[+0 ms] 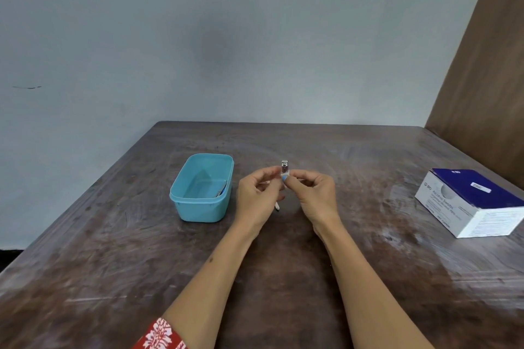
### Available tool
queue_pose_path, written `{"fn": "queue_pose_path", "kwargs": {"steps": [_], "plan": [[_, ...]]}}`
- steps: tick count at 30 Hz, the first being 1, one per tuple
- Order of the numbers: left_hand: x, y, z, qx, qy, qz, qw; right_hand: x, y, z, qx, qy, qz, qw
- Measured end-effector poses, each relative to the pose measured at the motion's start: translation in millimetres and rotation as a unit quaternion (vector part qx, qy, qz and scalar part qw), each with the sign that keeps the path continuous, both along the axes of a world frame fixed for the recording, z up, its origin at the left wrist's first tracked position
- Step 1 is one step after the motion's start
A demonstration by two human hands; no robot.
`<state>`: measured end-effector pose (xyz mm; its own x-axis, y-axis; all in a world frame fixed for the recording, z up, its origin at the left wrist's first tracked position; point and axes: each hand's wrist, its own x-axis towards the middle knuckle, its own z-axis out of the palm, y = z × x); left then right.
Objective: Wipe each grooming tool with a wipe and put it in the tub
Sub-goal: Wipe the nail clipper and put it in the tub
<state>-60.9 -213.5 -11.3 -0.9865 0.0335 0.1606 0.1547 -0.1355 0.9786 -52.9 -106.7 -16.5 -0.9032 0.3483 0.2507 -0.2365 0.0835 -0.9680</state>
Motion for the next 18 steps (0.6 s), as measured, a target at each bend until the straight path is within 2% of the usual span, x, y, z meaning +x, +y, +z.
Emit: {"fn": "queue_pose_path", "kwargs": {"steps": [3, 7, 10, 14, 18], "plan": [[-1.8, -1.5, 1.5, -0.008, -0.003, 0.006, 1.0, 2.9, -0.6, 1.6, 0.064, 0.021, 0.0, 0.998], [-2.5, -1.8, 4.5, 0.038, -0.016, 0.003, 0.999, 1.4, -0.7, -1.2, 0.127, 0.007, 0.013, 0.992], [-4.8, -4.8, 5.6, 0.06, -0.043, 0.004, 0.997, 0.2, -1.6, -2.9, 0.12, -0.007, 0.021, 0.993], [-4.6, -4.6, 5.5, 0.063, -0.06, -0.012, 0.996, 1.2, -0.3, 1.2, 0.072, 0.028, 0.024, 0.997], [-5.5, -6.1, 4.9, 0.056, -0.063, -0.006, 0.996, -0.1, -1.5, -2.6, 0.102, 0.007, 0.032, 0.994]]}}
